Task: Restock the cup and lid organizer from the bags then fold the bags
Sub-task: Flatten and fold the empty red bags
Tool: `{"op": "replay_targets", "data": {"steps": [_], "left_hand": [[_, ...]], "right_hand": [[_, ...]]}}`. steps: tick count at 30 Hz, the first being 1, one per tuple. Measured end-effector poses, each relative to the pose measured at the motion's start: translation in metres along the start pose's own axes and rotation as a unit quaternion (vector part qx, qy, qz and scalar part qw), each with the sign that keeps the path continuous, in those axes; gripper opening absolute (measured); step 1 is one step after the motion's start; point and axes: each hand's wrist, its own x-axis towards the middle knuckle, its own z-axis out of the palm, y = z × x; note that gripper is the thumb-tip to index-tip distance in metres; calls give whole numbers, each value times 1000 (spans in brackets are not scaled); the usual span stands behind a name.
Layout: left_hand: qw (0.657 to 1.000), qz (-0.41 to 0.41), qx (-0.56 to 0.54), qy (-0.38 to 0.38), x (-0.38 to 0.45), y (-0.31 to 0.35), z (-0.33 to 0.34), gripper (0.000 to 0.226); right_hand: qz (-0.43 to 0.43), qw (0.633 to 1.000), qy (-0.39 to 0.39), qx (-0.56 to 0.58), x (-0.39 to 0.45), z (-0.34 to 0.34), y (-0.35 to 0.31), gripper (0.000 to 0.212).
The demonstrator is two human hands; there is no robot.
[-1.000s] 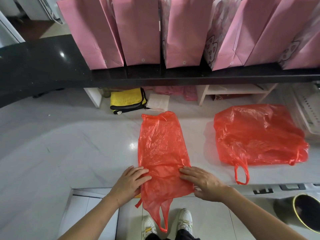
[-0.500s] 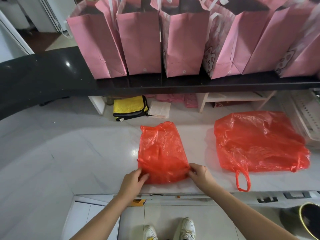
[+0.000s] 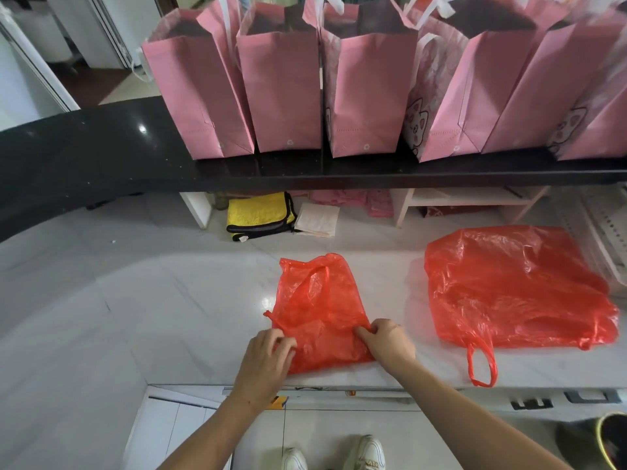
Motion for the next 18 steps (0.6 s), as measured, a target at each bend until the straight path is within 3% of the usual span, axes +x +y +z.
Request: {"op": "replay_targets", "data": {"steps": [5, 7, 15, 18], "left_hand": [[991, 80, 26, -107, -10, -9, -1, 76], [985, 99, 26, -137, -7, -10, -5, 91], [974, 127, -33, -186, 13, -24, -6, 82], [966, 72, -113, -222, 16, -22, -6, 74]], "right_hand": [[21, 999, -39, 6, 10, -5, 1, 44], [34, 997, -62, 32, 16, -8, 3, 47], [55, 987, -136, 71, 23, -23, 6, 50], [-10, 989, -80, 128, 17, -24, 11, 30]]}}
